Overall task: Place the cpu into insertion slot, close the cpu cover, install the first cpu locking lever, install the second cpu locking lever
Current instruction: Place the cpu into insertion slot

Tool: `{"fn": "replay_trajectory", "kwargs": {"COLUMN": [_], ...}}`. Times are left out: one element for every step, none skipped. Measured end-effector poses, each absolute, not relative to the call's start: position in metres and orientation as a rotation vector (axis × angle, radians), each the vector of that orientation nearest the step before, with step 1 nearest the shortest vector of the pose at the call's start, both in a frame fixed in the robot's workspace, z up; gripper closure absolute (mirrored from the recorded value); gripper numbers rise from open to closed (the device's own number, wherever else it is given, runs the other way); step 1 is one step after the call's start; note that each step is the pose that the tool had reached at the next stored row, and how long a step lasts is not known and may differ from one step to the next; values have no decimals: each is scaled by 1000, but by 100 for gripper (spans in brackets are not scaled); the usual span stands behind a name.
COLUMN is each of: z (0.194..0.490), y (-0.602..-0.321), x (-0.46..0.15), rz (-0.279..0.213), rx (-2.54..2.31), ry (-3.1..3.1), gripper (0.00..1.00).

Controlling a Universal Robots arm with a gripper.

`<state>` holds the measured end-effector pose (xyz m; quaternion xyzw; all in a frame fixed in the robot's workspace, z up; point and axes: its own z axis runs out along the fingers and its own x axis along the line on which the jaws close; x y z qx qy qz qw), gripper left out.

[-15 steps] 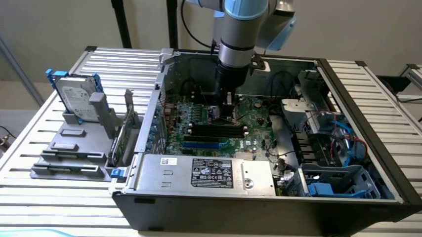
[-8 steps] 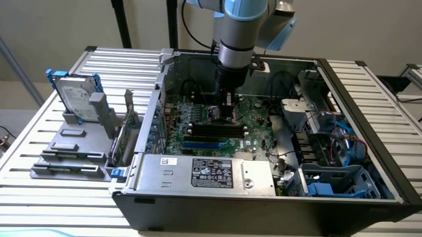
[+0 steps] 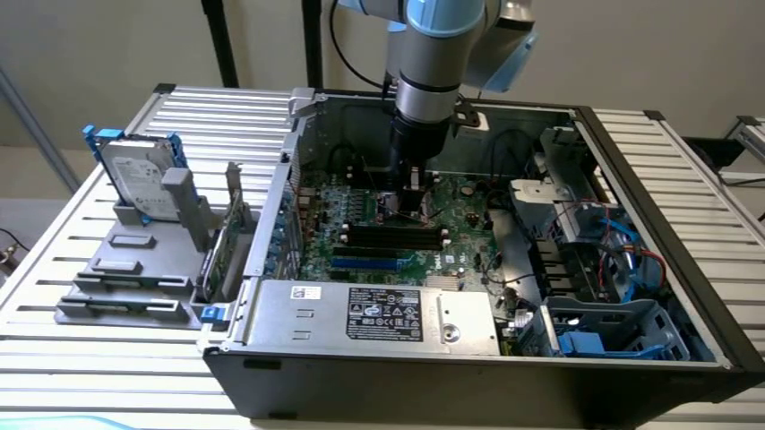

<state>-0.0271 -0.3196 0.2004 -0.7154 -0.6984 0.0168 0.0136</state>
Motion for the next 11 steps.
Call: {"fn": "replay_trajectory", "kwargs": {"z": [200, 200, 200, 199, 199, 199, 199, 198, 198, 198, 197], "y": [-320, -319, -319, -319, -319, -319, -319, -319, -319, -319, -319], "x": [-27, -27, -27, -27, -27, -27, -27, -27, -27, -27, -27], "rz": [52, 52, 52, 52, 52, 52, 52, 53, 53, 53, 53], "rx": [-2228, -2228, -2228, -2228, -2228, -2228, -2228, -2228, -2228, -2228, -2228], "ry": [-2175, -2175, -2175, -2175, -2175, -2175, -2175, -2175, -2175, -2175, -2175], "gripper": [45, 45, 45, 45, 45, 45, 45, 45, 45, 45, 45]}}
